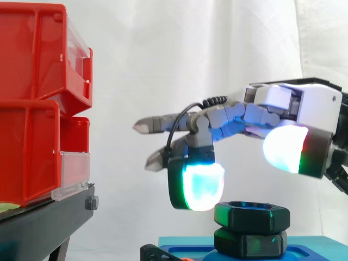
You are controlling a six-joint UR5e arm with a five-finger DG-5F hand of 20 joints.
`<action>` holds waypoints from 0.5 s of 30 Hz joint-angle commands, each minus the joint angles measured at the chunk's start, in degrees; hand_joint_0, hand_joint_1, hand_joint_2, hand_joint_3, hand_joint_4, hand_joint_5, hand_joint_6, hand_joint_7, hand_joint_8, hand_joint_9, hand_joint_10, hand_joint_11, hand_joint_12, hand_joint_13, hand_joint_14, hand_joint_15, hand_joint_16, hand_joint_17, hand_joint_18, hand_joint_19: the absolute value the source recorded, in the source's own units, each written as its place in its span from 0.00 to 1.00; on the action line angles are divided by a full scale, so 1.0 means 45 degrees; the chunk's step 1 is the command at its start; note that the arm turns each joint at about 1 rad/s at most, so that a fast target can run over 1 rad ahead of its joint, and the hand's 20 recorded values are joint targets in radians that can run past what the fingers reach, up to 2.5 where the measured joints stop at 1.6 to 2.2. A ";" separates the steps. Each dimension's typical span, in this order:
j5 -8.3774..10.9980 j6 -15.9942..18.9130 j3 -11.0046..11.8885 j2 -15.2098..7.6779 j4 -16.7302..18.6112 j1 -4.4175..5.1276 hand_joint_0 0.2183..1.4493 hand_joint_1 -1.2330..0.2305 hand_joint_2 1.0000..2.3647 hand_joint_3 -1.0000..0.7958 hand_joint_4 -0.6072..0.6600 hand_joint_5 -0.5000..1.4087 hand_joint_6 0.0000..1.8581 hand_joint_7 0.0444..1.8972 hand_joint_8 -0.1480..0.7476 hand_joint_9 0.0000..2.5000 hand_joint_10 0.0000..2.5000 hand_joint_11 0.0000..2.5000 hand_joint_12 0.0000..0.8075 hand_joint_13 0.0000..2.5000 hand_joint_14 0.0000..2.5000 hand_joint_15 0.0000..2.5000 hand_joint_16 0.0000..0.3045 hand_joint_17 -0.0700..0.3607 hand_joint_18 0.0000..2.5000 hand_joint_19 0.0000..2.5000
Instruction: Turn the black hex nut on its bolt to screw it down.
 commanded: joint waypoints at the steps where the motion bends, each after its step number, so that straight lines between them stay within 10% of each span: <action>1: 0.0001 0.0000 0.0316 0.0009 -0.0090 0.0126 0.24 0.75 0.00 0.28 0.66 0.22 0.32 0.72 0.51 0.25 0.00 0.07 0.42 0.11 0.00 0.00 0.15 0.40 0.06 0.08; 15: 0.0567 -0.0039 0.0570 0.0009 -0.0911 0.0790 0.24 0.75 0.00 0.28 0.66 0.22 0.30 0.75 0.51 0.25 0.00 0.07 0.42 0.12 0.00 0.01 0.15 0.40 0.05 0.08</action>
